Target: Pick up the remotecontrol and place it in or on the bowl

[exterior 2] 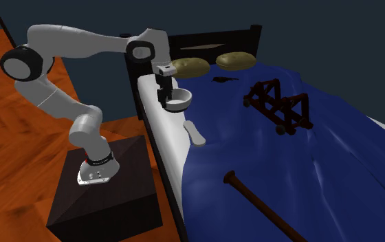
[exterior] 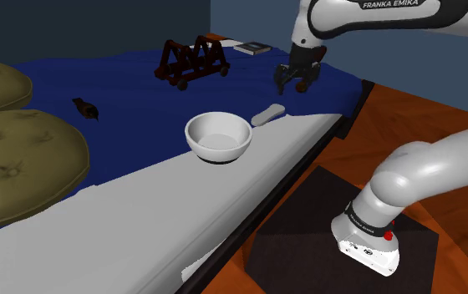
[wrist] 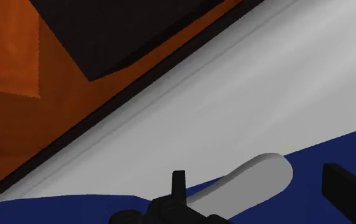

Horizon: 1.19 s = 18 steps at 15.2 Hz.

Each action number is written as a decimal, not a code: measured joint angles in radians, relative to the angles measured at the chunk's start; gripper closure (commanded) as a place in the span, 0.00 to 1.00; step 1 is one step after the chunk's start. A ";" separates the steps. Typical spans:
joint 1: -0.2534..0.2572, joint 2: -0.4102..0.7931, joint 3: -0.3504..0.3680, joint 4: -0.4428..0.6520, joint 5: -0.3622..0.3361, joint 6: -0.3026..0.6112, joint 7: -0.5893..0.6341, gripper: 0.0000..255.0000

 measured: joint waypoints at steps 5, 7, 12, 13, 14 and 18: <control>-0.078 0.183 0.045 0.052 0.018 0.108 0.294 0.00; -0.106 0.261 0.055 0.084 0.020 0.146 0.407 0.00; -0.163 0.429 0.056 0.142 0.021 0.238 0.680 0.00; -0.174 0.455 0.051 0.149 0.023 0.253 0.729 0.00; -0.178 0.470 0.049 0.148 0.023 0.269 0.758 0.00; -0.184 0.507 0.046 0.124 0.020 0.328 0.787 0.00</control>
